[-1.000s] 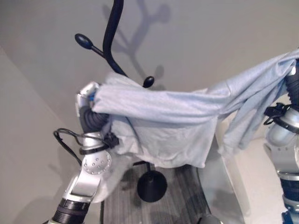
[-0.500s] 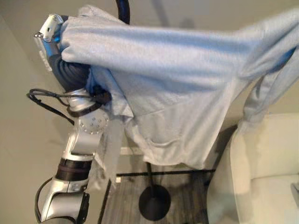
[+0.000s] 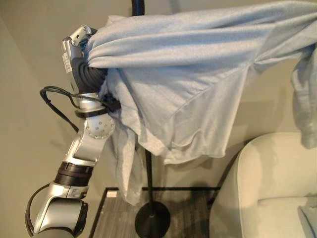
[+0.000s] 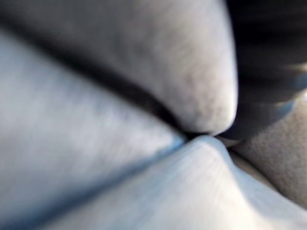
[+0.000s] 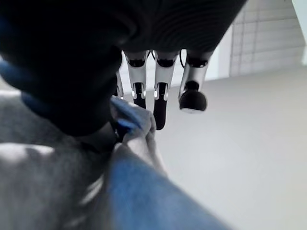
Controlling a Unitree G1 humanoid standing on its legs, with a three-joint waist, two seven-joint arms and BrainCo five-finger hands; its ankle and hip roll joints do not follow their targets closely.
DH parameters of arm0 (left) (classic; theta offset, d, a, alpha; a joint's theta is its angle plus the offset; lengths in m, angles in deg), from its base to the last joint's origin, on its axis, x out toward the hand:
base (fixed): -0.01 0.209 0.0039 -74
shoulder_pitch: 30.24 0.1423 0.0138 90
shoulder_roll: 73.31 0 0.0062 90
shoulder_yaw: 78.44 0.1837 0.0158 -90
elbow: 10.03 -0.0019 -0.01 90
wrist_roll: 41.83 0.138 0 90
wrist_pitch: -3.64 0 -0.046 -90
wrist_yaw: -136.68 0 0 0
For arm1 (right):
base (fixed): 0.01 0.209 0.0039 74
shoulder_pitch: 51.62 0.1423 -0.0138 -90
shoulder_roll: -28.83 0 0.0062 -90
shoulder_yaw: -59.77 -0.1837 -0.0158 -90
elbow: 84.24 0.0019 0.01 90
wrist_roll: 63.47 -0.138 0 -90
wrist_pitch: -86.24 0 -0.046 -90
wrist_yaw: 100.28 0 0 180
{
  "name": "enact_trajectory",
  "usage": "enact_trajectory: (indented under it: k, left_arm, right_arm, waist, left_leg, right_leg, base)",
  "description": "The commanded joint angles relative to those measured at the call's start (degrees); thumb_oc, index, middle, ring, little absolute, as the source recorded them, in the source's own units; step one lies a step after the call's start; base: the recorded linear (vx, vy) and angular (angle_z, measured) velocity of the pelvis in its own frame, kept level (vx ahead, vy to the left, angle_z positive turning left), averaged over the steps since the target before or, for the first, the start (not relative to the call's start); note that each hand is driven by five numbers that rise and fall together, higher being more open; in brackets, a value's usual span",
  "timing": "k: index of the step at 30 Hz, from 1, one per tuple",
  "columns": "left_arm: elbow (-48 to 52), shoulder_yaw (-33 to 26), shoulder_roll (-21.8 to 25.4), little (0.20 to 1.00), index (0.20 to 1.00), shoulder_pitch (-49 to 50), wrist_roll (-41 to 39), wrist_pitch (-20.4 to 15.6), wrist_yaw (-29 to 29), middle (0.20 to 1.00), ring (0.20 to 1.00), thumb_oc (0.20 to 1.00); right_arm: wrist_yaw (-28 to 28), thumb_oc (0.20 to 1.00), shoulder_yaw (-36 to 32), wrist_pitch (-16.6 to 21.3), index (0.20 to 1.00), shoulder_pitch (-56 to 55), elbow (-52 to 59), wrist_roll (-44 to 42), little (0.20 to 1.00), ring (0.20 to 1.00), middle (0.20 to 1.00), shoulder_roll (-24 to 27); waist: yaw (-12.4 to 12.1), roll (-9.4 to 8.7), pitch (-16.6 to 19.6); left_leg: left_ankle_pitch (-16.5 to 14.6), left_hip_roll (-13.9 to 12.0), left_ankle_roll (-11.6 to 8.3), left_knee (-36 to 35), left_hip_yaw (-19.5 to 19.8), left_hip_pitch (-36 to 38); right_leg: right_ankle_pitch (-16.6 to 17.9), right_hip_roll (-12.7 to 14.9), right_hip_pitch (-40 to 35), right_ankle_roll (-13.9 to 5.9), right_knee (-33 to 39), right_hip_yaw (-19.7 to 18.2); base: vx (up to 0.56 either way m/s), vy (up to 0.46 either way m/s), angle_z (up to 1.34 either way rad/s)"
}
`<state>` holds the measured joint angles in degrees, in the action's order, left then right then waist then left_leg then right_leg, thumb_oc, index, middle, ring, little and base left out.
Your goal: Hang the clothes on the sofa on the clothes rack.
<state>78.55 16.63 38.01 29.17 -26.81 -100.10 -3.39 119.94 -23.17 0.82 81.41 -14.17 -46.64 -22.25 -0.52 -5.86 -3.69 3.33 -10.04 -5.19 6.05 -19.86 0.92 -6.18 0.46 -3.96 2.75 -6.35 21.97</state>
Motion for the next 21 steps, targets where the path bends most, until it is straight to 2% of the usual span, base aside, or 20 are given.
enact_trajectory:
  k: [1,6,11,13,15,18,19,21]
  left_arm:
    - [0.85,-5.5,-0.23,0.2,0.2,4.34,-3.57,-0.47,-2.12,0.2,0.2,0.2]
    - [-3.5,-7.35,-0.15,0.2,0.2,9.47,-4.82,0.55,-2.26,0.2,0.2,0.2]
    - [-5.35,-9.27,0.39,0.2,0.2,12.26,-4.68,1.62,-1.91,0.2,0.2,0.2]
    - [-6.17,-9.9,0.09,0.2,0.2,13.58,-5.29,1.64,-2.03,0.2,0.2,0.2]
    - [-6.67,-10.16,0.19,0.2,0.2,14.44,-5.64,1.53,-2.13,0.2,0.2,0.2]
    - [-6.29,-11.28,-0.76,0.2,0.2,16.9,-6.27,1.36,-2.39,0.2,0.2,0.2]
    - [-6.02,-11.59,-1.35,0.2,0.2,17.81,-6.4,1.22,-2.47,0.2,0.2,0.2]
    - [-5.21,-12.15,-3.16,0.2,0.2,19.97,-6.95,1.14,-2.71,0.2,0.2,0.2]
  right_arm:
    - [-5.75,0.2,0.82,2.13,0.2,-3.35,2.21,-2.68,0.2,0.2,0.2,-2.12]
    - [-9.34,0.2,3.32,2.24,0.2,-6.27,4.6,-1.57,0.2,0.2,0.2,-5.53]
    - [-10.25,0.2,3.8,2.4,0.2,-6.62,6.15,-1.37,0.2,0.2,0.2,-6.38]
    - [-10.48,0.2,3.72,2.56,0.2,-6.97,5.68,-2.02,0.2,0.2,0.2,-6.74]
    - [-10.82,0.2,4.28,2.49,0.2,-7.14,4.53,-2.34,0.2,0.2,0.2,-6.81]
    - [-11.54,0.2,4.84,2.4,0.2,-8.09,2.86,-2.38,0.2,0.2,0.2,-6.99]
    - [-11.64,0.2,4.74,2.42,0.2,-8.87,2.44,-2.33,0.2,0.2,0.2,-7.19]
    - [-11.94,0.2,4.34,2.44,0.2,-11.15,1.54,-2.17,0.2,0.2,0.2,-8.06]
  waist:
    - [-2.57,-1.48,0.57]
    - [-2.78,-1.27,0.58]
    - [-2.93,-1.24,0.78]
    - [-3.05,-1.14,1.02]
    - [-3.31,-1.22,0.78]
    - [-3.46,-1.12,0.92]
    - [-3.58,-1.18,0.56]
    - [-3.66,-1.09,0.69]
  left_leg:
    - [-2.86,0.64,-1.73,5.06,-0.42,-0.64]
    - [-2.29,0.77,-1.6,3.64,-0.51,0.23]
    - [-2.32,0.68,-1.5,3.13,-0.34,0.61]
    - [-3.26,0.67,-2.03,2.78,0.73,1.21]
    - [-2.26,0.58,-1.57,2.82,-0.29,1.0]
    - [-3.06,0.57,-2.1,2.73,0.89,1.56]
    - [-2.13,0.49,-1.58,2.98,-0.1,1.15]
    - [-3.14,0.51,-2.03,3.03,1.06,1.44]
  right_leg:
    - [1.88,1.82,-5.98,-5.1,7.95,-1.0]
    - [1.79,1.92,-5.69,-5.25,7.95,-0.9]
    - [1.56,1.86,-5.59,-5.27,7.9,-0.66]
    - [0.72,1.64,-6.08,-5.5,7.92,-1.38]
    - [1.28,1.79,-5.77,-5.23,7.74,-0.18]
    - [0.5,1.55,-6.3,-5.43,7.86,-0.97]
    - [1.19,1.76,-5.97,-5.17,7.79,0.05]
    - [0.51,1.56,-6.33,-5.4,7.9,-0.74]
  base:
    - [0.05,-0.01,-0.12]
    - [0.05,-0.016,0.04]
    - [0.03,-0.008,0.04]
    - [0.07,-0.008,0.04]
    - [-0.03,-0.004,0.05]
    - [0.01,-0.001,0.05]
    - [0.0,0.0,0.0]
    - [0.0,0.001,0.03]
